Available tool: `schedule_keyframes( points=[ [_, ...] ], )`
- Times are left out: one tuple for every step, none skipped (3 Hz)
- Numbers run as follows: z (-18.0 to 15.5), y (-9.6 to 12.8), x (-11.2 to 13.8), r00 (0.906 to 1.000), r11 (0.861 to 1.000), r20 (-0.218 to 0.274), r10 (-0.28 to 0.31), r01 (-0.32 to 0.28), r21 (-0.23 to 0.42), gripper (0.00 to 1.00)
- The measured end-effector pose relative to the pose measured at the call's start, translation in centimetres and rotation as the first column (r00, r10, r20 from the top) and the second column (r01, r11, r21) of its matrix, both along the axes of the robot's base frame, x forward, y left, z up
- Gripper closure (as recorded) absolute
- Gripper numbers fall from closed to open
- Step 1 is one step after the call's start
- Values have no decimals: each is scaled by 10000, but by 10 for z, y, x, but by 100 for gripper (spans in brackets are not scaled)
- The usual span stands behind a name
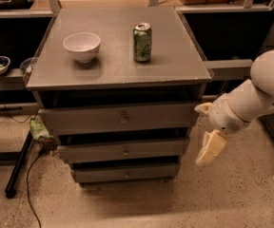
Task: Open top drawer
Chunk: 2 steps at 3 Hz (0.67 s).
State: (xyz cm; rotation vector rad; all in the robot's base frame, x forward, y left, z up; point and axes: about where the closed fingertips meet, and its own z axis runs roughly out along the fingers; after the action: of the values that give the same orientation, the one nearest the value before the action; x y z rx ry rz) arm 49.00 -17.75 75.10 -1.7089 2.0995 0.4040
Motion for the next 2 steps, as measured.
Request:
schedule_keyframes(
  points=[
    [0,0,0,10000,10000,-3,0,0,5,0],
    [-9,0,17,9996,9992,224,-198,190,341,0]
  ],
)
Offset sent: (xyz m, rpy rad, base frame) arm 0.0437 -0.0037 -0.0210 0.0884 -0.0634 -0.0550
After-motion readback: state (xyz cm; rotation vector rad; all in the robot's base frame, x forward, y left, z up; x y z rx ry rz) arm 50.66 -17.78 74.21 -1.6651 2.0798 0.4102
